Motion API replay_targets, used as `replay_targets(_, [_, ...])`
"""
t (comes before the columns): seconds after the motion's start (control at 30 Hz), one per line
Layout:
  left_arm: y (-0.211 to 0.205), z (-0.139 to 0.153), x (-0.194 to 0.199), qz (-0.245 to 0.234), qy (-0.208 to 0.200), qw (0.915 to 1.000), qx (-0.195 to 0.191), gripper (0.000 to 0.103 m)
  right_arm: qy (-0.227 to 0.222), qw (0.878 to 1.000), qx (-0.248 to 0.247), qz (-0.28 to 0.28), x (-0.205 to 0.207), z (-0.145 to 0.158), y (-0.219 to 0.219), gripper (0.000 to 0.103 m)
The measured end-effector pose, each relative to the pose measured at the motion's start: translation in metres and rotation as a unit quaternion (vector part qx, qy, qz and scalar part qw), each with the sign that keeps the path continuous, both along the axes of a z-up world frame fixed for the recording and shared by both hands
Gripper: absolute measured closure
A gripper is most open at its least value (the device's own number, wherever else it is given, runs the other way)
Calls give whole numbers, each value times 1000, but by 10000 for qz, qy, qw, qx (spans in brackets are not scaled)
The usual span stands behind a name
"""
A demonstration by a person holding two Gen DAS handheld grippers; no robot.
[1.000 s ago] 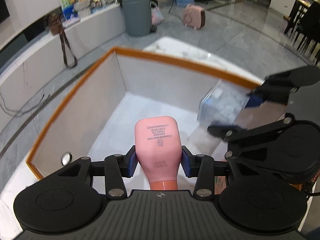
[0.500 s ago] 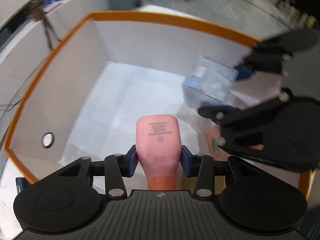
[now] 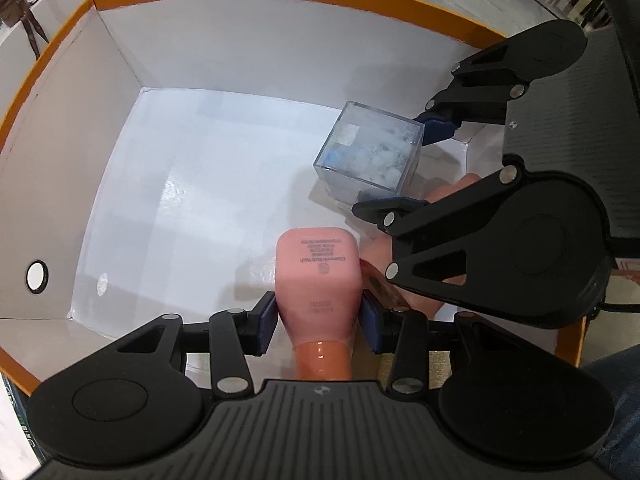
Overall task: Organize rigid objects
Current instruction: 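Lower both items into the orange box and open both tools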
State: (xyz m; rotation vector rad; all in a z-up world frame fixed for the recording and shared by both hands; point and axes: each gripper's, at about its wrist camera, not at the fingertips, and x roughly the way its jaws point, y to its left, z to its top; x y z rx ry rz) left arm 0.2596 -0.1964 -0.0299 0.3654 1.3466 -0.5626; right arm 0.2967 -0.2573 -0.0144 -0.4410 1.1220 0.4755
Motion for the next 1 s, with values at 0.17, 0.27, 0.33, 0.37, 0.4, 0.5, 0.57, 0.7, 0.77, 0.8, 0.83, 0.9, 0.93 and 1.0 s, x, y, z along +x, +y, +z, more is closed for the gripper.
replay_targets(0.17, [0,4,-6,23,-37,10000,-21,51,-97,9999,-63,23,4,1,1,50])
replay_targets(0.27, [-6,4,-11,31,-67,10000,-34,51,-128,9999,-78,41,1,0,1,49])
replay_targets(0.33, [-6,4,-11,38,-69,10000,-46,51,-167,9998,-87,61,0,1,1,48])
replay_targets(0.37, [-9,4,-11,28,-66,10000,-46,51,-205,9997,-85,63,-1,2,1,47])
replay_targets(0.4, [-12,5,-11,20,-59,10000,-57,51,-238,9997,-83,61,-2,4,0,46])
replay_targets(0.5, [-14,4,-13,28,-9,9999,-107,51,-351,9994,-48,44,-4,11,0,46])
replay_targets(0.57, [-12,2,-10,57,54,9998,-179,50,-407,9992,0,35,-5,16,-2,45])
replay_targets(0.7, [-9,3,-10,99,38,9996,-253,50,-483,9988,40,10,-6,20,-2,45])
replay_targets(0.77, [-8,6,-11,100,-66,9997,-232,50,-509,9987,41,-7,-7,21,-3,45])
replay_targets(0.8, [-7,9,-13,110,-106,9996,-249,50,-530,9986,38,-17,-7,22,-3,45])
replay_targets(0.83, [-4,12,-13,126,-147,9994,-283,50,-565,9984,33,-34,-7,23,-3,45])
replay_targets(0.9, [0,21,-15,179,-281,9988,-349,50,-627,9980,57,-68,-8,27,-3,44])
replay_targets(0.93, [3,27,-16,223,-363,9984,-381,50,-664,9977,77,-78,-9,30,-4,44])
replay_targets(1.0, [10,40,-20,310,-530,9969,-492,50,-735,9972,109,-85,-11,35,-3,44])
